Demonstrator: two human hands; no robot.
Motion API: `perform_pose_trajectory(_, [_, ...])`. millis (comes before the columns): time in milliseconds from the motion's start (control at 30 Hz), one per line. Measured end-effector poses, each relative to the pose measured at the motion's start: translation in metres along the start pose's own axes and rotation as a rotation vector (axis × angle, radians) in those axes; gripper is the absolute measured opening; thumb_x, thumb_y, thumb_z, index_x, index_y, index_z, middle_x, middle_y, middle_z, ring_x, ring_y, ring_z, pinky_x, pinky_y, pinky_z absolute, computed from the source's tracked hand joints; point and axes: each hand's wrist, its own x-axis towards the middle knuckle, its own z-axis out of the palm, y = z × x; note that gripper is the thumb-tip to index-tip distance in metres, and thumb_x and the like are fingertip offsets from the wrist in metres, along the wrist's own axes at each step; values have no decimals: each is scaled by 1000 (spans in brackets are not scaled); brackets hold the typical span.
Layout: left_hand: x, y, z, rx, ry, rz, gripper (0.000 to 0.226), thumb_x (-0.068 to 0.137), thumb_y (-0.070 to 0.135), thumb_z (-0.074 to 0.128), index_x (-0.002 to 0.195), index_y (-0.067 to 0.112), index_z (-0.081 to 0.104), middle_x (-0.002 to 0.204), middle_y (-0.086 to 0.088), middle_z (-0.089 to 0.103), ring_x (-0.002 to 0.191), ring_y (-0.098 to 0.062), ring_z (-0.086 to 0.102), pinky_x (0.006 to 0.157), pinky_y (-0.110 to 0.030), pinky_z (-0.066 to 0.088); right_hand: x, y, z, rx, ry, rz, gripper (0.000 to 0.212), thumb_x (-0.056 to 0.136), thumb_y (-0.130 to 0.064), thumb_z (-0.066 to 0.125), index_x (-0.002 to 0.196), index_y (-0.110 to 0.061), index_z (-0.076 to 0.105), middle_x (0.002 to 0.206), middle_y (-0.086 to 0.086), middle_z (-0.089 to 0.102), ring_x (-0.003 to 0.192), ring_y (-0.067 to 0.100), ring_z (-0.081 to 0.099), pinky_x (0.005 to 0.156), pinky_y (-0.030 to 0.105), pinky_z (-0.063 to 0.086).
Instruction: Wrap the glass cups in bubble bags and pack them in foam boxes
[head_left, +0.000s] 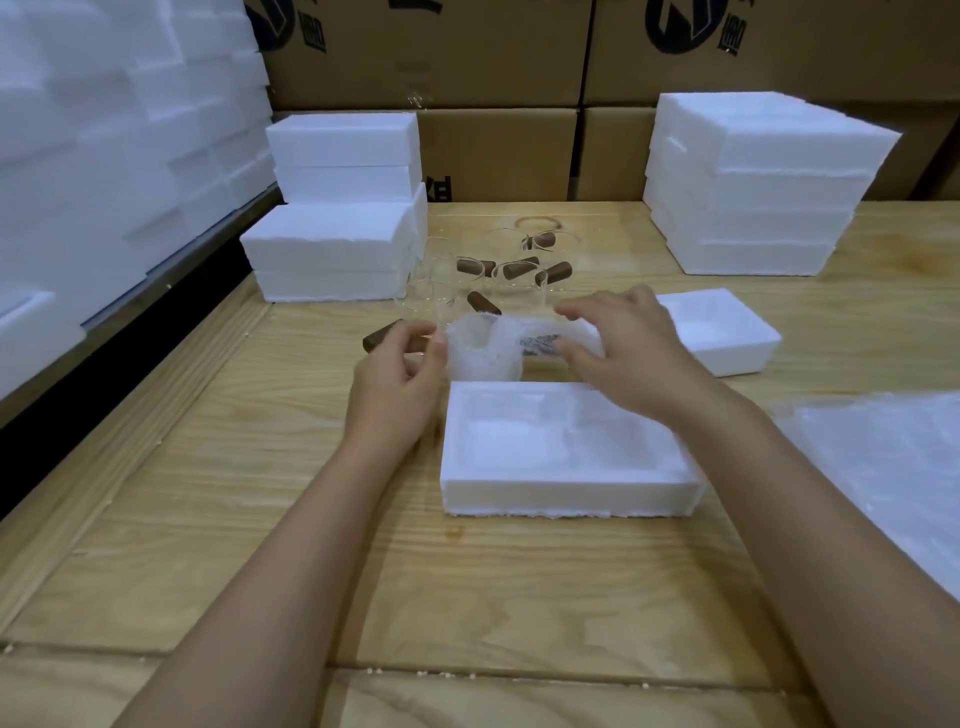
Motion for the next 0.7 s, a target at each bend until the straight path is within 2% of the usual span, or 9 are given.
perform_pose_trajectory(33, [0,-1,1,4,-42,-21,8,93,38,56,89,39,62,74,14,66,71,-13,64,68,-32,51,3,-3,3,-2,-33,7,40,97,-34,48,136,-22,48,109,-10,56,114,19,30,91,28,21])
perform_pose_trajectory(100, [2,-2,0,-72,-110,-66,12,94,36,56,94,34,68,75,15,68,73,-9,65,67,-27,49,7,-4,9,37,-93,50,40,99,-30,46,137,-20,47,81,-14,37,94,12,21,80,25,15])
perform_pose_trajectory(200, [3,2,-1,-184,-181,-70,13,94,26,59,96,30,71,82,17,71,78,-5,67,63,-17,48,10,-3,14,-23,-125,55,28,98,-20,44,121,-13,58,73,-9,32,80,12,11,75,28,15])
perform_pose_trajectory(267, [2,6,-1,-220,-212,-20,16,94,21,60,92,34,70,86,20,72,81,1,67,66,-15,49,12,-2,14,-55,-124,42,22,97,-16,42,106,-10,62,72,-7,37,88,17,20,72,30,16])
perform_pose_trajectory(367, [-1,10,0,-274,-232,27,20,94,18,61,96,35,70,101,14,73,95,-4,68,78,-21,55,11,0,13,-37,-149,5,19,96,-14,42,96,-12,61,75,-5,43,96,23,27,71,28,15])
perform_pose_trajectory(467, [-2,12,2,-348,-218,5,22,93,15,61,101,33,69,110,8,71,102,-12,67,87,-28,54,8,0,12,-31,-121,-48,17,95,-12,43,101,-16,59,74,-14,43,97,21,29,73,27,14])
perform_pose_trajectory(567, [-2,14,5,-453,-205,-18,22,91,14,61,107,27,67,112,7,71,101,-12,67,85,-28,54,8,-2,10,-32,-67,-53,21,94,-11,46,110,-18,58,89,-12,50,103,18,31,80,28,16])
perform_pose_trajectory(633, [-1,15,6,-536,-224,-15,24,91,10,59,113,19,65,115,4,69,106,-15,67,88,-35,55,8,-3,6,34,2,-50,17,95,-11,48,106,-17,59,99,-8,53,108,20,41,87,29,23])
perform_pose_trajectory(700, [0,15,6,-607,-236,-16,27,91,5,58,116,14,63,117,0,68,112,-23,64,94,-46,53,7,-5,1,243,58,-48,14,95,-8,50,100,-16,60,103,-4,53,99,16,50,84,15,35])
